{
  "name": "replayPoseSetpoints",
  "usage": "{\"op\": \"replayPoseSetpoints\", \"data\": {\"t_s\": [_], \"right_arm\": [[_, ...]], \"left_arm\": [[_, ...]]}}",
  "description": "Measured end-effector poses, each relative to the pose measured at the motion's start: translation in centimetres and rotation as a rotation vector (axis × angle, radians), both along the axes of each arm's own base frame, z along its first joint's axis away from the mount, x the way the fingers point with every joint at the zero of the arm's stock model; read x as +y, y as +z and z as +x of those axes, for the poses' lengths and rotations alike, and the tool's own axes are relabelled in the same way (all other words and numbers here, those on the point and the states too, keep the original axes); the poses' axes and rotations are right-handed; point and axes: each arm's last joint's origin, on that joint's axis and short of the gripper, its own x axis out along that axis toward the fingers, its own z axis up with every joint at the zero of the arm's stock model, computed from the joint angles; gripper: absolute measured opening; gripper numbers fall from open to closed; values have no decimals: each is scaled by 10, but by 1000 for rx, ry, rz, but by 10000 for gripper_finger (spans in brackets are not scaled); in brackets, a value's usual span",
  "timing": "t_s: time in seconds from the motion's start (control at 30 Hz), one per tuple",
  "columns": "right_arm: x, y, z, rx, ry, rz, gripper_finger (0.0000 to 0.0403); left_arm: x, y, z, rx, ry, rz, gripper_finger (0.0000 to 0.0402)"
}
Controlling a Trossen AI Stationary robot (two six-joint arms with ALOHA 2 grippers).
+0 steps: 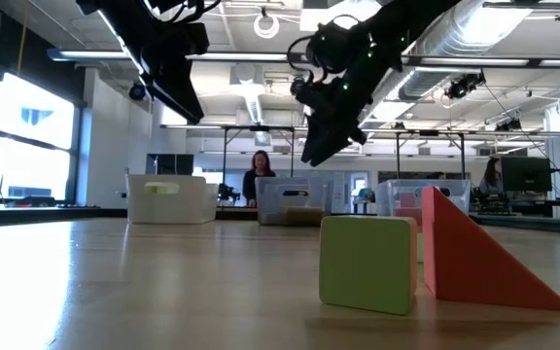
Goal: Sort & place blocks by color
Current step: Put the green block into the white bin
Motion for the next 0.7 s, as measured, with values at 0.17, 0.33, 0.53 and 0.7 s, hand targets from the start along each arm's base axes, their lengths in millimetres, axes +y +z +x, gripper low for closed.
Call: {"op": "replayPoseSetpoints", "data": {"t_s": [0.17,0.33,0.53,0.7], "right_arm": [[28,10,4,-25,59,26,126],[58,13,8,-17,112,59,126],[100,10,11,19,169,111,126],[139,8,9,56,205,161,126]], "left_arm": [[-6,0,2,2,-26,2,214],[-9,0,3,1,-43,2,214],[-11,0,4,1,-45,1,214],[-10,0,4,-3,-44,3,214]]}}
